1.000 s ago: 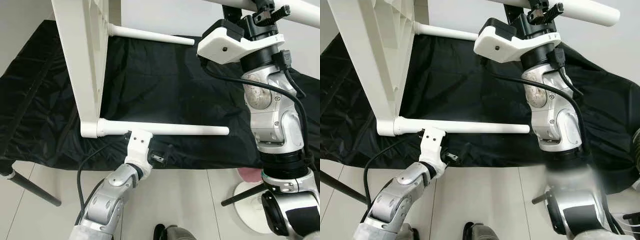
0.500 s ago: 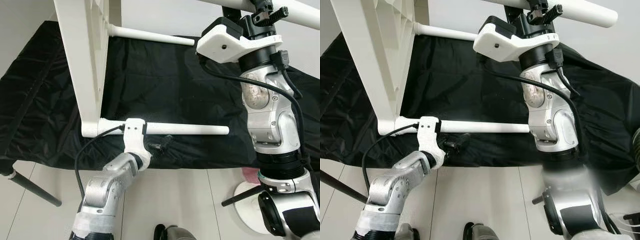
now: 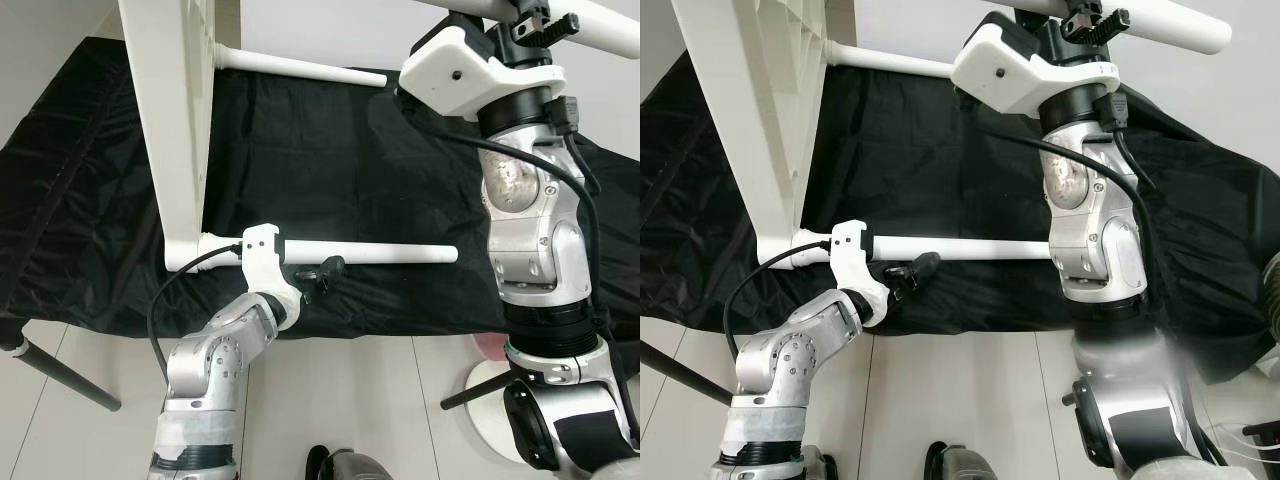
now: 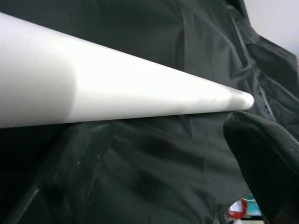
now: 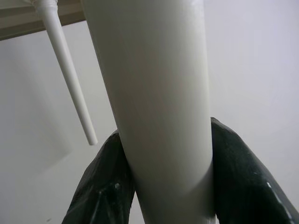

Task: Building children table

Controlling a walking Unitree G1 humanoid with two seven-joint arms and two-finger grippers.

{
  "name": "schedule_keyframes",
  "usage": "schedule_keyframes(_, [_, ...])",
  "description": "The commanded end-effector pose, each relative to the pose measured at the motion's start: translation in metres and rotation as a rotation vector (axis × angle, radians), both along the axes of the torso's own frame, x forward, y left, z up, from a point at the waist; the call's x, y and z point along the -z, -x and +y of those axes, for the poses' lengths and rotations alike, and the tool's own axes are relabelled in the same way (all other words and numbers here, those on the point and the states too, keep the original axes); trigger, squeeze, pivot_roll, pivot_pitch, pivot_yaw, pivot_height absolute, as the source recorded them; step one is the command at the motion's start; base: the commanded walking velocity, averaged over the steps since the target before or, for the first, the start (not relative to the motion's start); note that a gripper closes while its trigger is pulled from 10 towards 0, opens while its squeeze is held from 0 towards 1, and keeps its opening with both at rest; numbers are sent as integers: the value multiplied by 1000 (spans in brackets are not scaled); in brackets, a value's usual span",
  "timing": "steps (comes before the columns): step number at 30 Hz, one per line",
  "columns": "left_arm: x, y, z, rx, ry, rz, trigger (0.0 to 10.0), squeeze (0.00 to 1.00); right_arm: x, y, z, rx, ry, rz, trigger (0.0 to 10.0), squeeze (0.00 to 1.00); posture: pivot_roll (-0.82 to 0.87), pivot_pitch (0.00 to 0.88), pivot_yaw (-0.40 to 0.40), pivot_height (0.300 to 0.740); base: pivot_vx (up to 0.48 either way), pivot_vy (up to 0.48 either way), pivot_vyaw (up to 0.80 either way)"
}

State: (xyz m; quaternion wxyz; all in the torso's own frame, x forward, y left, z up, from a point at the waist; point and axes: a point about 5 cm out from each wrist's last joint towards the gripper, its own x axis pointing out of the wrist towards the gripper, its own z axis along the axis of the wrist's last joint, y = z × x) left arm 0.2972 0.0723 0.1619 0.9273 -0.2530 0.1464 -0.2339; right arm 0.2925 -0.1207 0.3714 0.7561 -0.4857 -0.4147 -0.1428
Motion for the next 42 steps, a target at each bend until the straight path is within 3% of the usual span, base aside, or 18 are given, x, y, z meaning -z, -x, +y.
schedule_keyframes(1, [-2,-9,5,-293,-31,108,10000,0,-23,16,-20,-30,-183,-93,0,0,-14,155,-93,740,0,0,0])
schedule_keyframes(8, [-9,-21,11,-398,17,161,10000,0,-31,21,-21,0,-149,-133,0,0,-31,155,-90,740,0,0,0])
schedule_keyframes(20, [-14,-11,16,-415,-186,164,10000,0,-43,23,-30,11,-238,-124,0,0,-43,163,-89,740,0,0,0])
schedule_keyframes(23, [-16,-11,19,-433,-202,155,10000,0,-43,22,-31,14,-249,-119,0,0,-43,163,-89,740,0,0,0])
schedule_keyframes(31, [-38,-24,31,-586,-62,175,10000,0,-53,16,-34,23,-295,-117,0,0,-46,166,-97,740,0,0,0])
schedule_keyframes(32, [-47,-26,30,-595,-43,147,10000,0,-56,14,-34,26,-307,-117,0,0,-55,165,-99,740,0,0,0])
schedule_keyframes(34, [-67,-33,24,-609,80,104,10000,0,-62,11,-34,23,-335,-122,0,0,-55,166,-104,740,0,0,0])
schedule_keyframes(37, [-81,-37,18,-581,114,58,10000,0,-65,11,-32,18,-345,-129,0,0,-55,166,-106,740,0,0,0])
schedule_keyframes(38, [-91,-38,14,-563,153,17,7059,0,-65,10,-30,12,-349,-126,0,0,-57,166,-109,740,0,0,0])
schedule_keyframes(39, [-91,-38,14,-563,153,17,7059,0,-65,10,-30,12,-349,-126,0,0,-57,166,-109,740,0,0,0])
schedule_keyframes(40, [-98,-39,9,-555,223,6,1922,0,-65,9,-28,5,-352,-120,0,0,-56,169,-112,740,0,0,0])
schedule_keyframes(41, [-107,-40,5,-542,275,-26,0,0,-65,8,-27,-1,-357,-115,0,0,-54,169,-116,740,0,0,0])
schedule_keyframes(42, [-113,-40,2,-535,326,-45,0,0,-65,7,-26,-7,-359,-111,0,0,-54,169,-116,740,0,0,0])
